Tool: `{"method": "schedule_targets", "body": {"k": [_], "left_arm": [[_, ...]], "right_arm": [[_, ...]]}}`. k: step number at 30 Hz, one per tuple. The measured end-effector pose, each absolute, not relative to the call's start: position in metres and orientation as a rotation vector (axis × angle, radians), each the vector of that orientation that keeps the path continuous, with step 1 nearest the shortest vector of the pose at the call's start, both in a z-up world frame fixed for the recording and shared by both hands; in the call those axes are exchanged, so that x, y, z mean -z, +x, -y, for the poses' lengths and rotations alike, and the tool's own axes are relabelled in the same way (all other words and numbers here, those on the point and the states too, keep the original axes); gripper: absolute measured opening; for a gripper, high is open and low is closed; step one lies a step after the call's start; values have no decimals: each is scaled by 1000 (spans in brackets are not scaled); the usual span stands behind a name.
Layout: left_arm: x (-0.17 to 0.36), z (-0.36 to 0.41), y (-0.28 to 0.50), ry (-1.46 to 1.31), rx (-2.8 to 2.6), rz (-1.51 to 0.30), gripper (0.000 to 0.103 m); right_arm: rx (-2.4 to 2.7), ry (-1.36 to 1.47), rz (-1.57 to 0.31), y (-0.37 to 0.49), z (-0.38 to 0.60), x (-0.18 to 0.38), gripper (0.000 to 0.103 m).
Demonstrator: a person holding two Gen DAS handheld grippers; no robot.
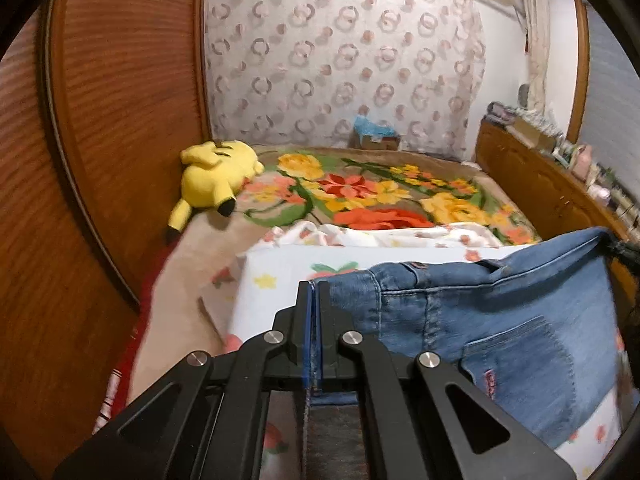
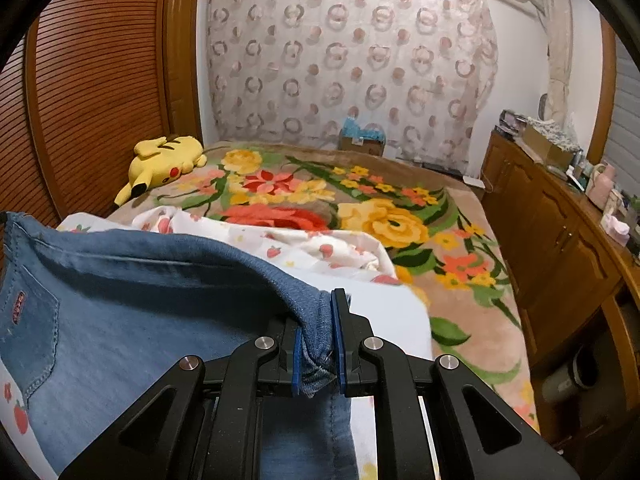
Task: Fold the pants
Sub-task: 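Lift both hems and carry them over toward the waistband, folding the legs, then open both tools to release the hems onto the waistband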
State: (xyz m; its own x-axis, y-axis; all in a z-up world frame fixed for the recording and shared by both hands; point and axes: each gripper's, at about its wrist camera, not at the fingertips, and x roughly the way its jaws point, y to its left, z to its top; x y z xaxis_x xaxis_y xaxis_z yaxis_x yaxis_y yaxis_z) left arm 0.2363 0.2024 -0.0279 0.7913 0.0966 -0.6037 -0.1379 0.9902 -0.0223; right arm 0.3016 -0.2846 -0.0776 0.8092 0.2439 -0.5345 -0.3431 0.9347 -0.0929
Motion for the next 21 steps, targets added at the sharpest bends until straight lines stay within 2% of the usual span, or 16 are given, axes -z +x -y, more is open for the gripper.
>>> {"method": "schedule_targets", "body": {"k": [13, 21], "left_arm": [[43, -206, 265, -93, -132, -691, 2], [34, -197, 263, -62, -126, -684, 3]], "right_arm": [[-312, -193, -630, 331, 269, 102, 12], [-300, -148, -628, 338, 280, 90, 30]]}}
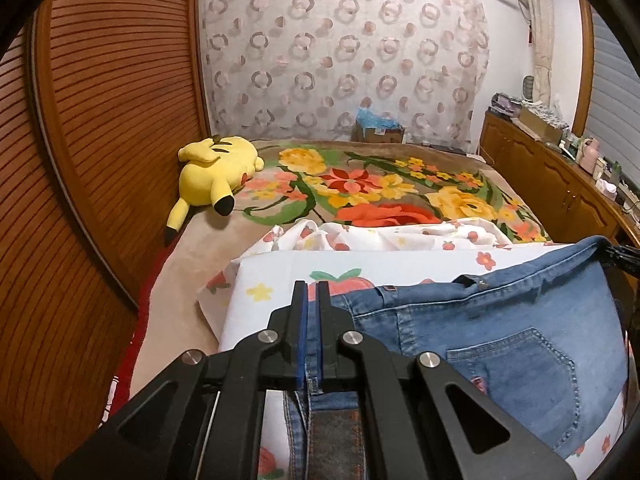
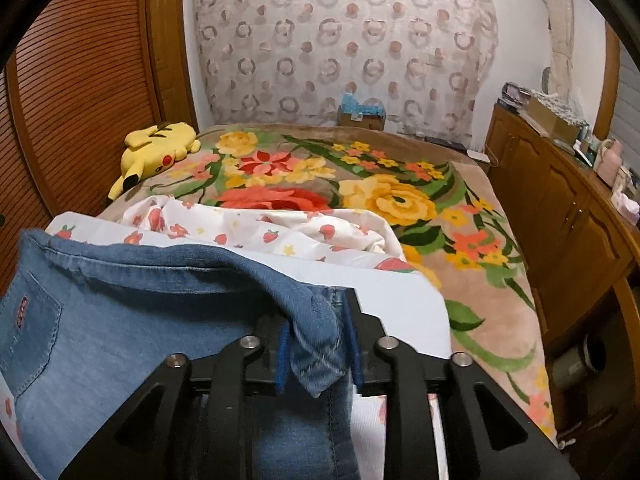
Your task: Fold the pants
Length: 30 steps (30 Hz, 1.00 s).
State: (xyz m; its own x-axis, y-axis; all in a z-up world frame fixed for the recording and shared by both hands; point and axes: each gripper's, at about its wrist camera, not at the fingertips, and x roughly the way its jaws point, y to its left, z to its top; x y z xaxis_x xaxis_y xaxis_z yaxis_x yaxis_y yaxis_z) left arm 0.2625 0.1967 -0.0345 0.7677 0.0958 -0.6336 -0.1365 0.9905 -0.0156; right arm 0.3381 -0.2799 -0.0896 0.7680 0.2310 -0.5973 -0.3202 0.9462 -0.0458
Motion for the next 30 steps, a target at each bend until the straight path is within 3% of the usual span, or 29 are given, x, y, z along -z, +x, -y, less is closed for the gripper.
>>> {"method": "schedule_targets", "body": {"k": [3, 5, 10, 14, 17, 30], "left_arm": [[31, -190, 263, -48, -106, -682, 18], [30, -184, 264, -38, -84, -680, 34], [37, -160, 271, -7, 0, -708, 48], [50, -140, 280, -17, 66, -737, 68], [57, -124, 286, -20, 106, -750, 73], [68, -77, 290, 10, 198, -762, 73]], "right_arm": [[-298, -136, -619, 334, 281, 87, 37], [-300, -132, -615, 331, 280, 88, 38], [-308, -130, -601, 321, 282, 87, 38], [-313, -128, -593, 319, 283, 85, 42], [-324, -133, -598, 319, 282, 86, 42], [-271, -219, -667, 370, 280, 92, 42]]}}
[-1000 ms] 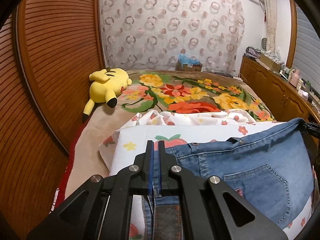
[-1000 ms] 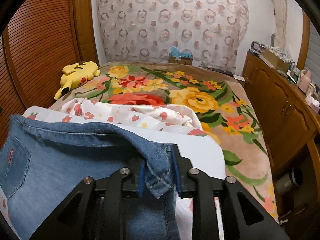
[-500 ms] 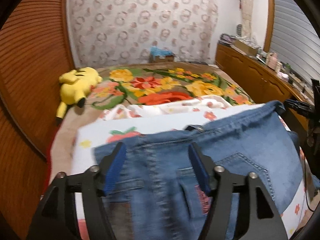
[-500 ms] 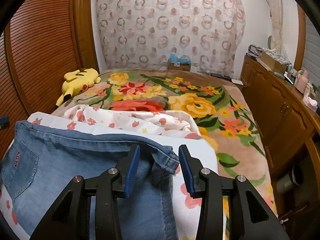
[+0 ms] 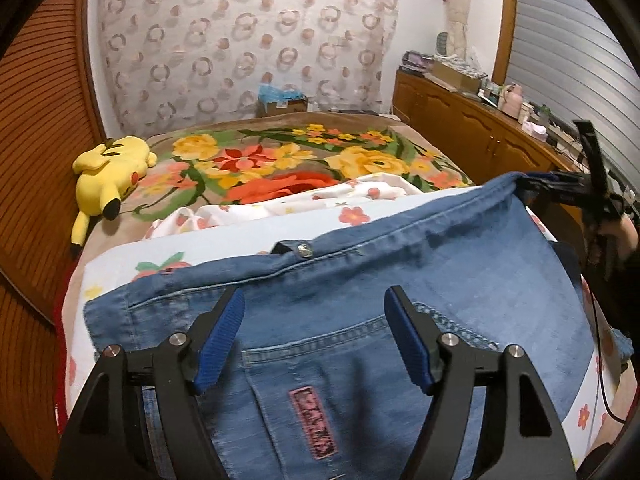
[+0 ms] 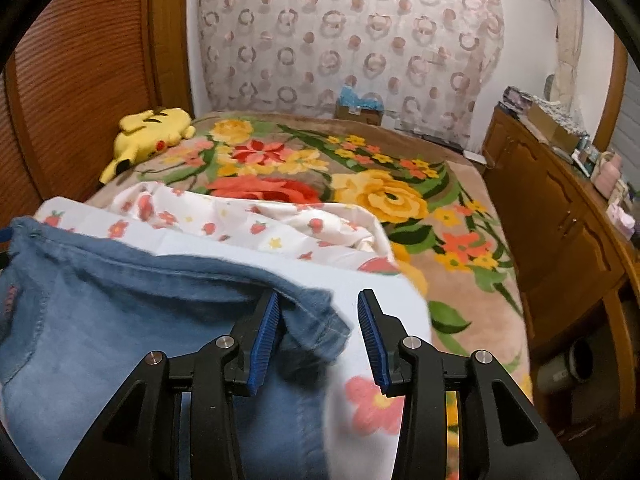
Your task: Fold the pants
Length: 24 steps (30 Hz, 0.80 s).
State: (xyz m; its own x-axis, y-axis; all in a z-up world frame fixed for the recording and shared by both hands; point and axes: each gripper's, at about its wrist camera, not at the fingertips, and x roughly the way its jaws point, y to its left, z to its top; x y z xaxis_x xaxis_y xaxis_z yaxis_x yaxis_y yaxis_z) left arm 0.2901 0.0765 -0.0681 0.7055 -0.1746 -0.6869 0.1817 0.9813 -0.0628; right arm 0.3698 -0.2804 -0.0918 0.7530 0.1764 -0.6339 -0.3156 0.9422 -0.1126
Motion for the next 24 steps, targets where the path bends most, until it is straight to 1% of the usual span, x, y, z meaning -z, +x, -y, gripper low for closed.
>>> {"method": "schedule_targets", "body": {"k": [5, 8, 24], "left_arm": [[69, -68, 289, 15, 215, -767, 73], [69, -63, 287, 19, 226, -769, 73], [64, -38, 268, 28, 285, -763, 73]], "right_arm": [[-209, -219, -680, 386, 279, 95, 42], [-219, -201, -669, 379, 273, 92, 42], [-331, -102, -586, 288, 293, 81, 42]]}}
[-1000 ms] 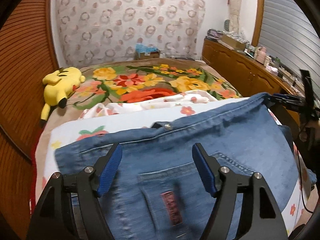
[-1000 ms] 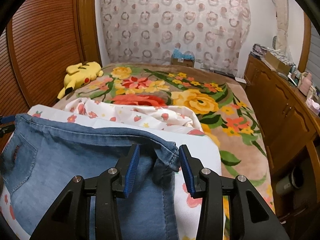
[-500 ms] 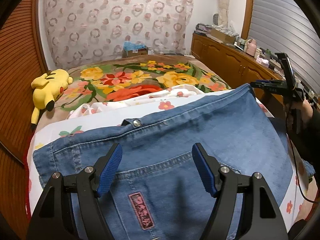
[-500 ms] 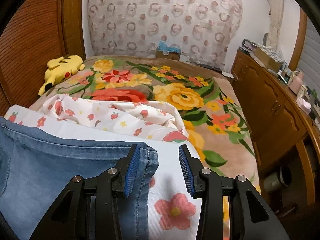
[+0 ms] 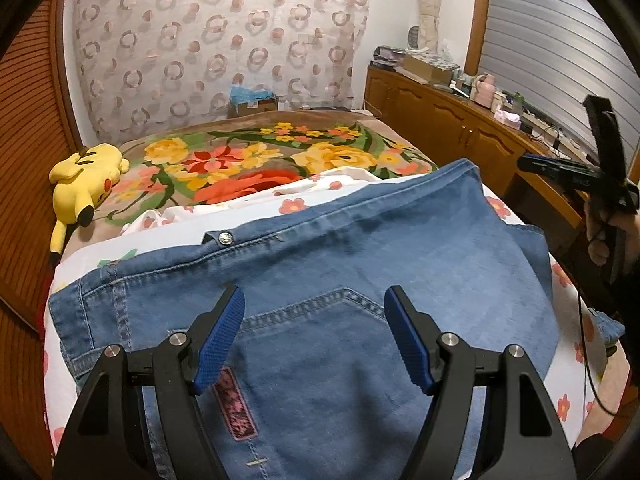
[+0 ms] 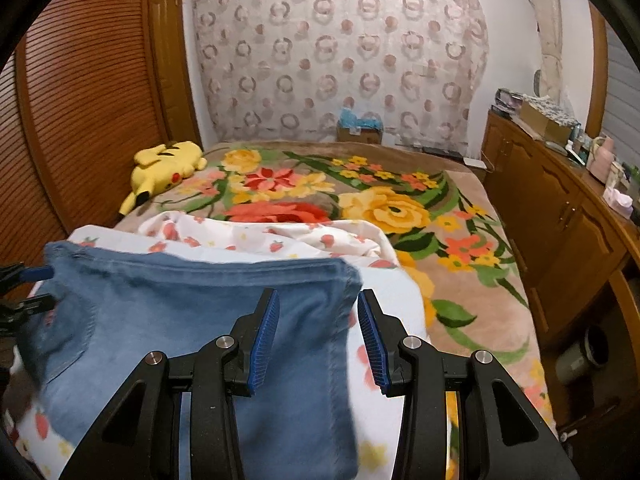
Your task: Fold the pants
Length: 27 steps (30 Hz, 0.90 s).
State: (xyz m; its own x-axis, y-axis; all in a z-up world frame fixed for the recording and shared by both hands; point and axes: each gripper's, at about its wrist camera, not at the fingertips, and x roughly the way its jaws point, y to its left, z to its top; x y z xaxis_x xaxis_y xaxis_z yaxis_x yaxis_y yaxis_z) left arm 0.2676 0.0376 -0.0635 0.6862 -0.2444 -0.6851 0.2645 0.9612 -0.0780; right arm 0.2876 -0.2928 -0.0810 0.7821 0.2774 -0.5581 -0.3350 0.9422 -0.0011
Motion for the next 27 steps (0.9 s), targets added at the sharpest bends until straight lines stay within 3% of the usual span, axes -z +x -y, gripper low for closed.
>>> {"method": "schedule_targets", "body": {"k": [16, 27], "left_arm": [[60, -9, 218, 50, 354, -752, 73], [70, 7, 191, 70, 373, -776, 73]], "right_arm": [[-301, -74, -646, 213, 327, 99, 45], [-303, -32, -741, 225, 323, 122, 48]]}}
